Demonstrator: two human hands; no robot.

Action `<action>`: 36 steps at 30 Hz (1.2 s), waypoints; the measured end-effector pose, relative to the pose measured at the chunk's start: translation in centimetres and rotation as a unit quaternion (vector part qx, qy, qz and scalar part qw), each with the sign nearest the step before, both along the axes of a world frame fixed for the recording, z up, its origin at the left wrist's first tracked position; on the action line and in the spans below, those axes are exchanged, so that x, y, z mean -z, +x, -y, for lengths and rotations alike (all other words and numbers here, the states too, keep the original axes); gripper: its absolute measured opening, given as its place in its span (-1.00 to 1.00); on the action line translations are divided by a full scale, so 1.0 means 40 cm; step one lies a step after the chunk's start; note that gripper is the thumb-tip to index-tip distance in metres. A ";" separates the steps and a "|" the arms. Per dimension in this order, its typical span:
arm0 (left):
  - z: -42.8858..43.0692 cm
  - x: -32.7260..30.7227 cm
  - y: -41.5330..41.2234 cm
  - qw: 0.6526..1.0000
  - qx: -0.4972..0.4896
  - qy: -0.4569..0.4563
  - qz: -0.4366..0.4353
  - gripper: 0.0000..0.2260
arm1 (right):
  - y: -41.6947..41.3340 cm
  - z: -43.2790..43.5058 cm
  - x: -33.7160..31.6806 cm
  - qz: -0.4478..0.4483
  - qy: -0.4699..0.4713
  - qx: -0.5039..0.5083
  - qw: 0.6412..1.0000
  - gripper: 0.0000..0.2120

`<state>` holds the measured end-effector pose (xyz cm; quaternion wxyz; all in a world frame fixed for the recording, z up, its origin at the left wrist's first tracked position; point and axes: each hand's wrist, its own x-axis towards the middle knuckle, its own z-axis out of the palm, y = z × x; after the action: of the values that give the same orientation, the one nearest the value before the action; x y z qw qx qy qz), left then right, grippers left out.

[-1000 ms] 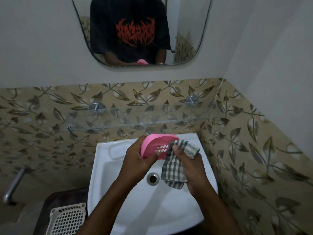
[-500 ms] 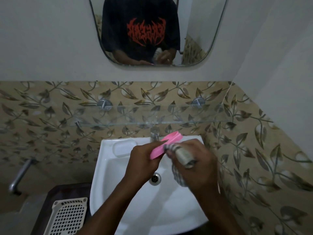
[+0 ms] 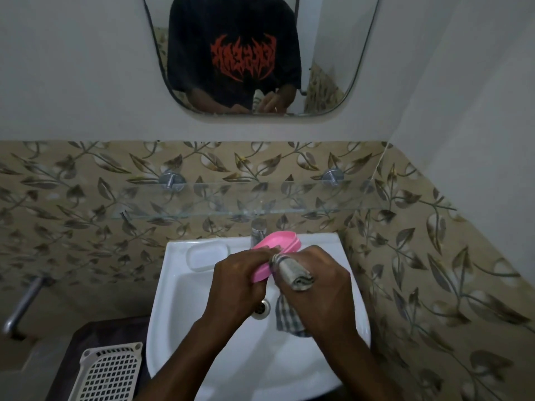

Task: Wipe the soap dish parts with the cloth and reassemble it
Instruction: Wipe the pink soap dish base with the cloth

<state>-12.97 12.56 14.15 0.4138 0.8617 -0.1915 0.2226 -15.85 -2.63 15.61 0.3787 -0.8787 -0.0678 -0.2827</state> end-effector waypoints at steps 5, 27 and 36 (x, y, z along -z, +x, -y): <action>-0.013 0.017 -0.007 0.997 0.035 -0.057 -0.027 -0.80 | 0.068 0.084 -0.030 -0.117 0.172 0.059 0.976 -0.91; -0.025 0.043 -0.007 0.971 0.133 -0.187 -0.066 -0.87 | 0.059 0.110 -0.059 -0.225 0.271 -0.018 0.936 -0.92; -0.014 0.052 -0.019 0.945 0.126 -0.272 -0.130 -0.85 | 0.067 0.101 0.015 -0.354 0.616 -0.131 0.691 -0.37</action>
<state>-13.72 13.11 12.09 0.6784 0.7066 -0.1754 0.0982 -13.15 -6.68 15.01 0.8644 -0.4650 0.1461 0.1235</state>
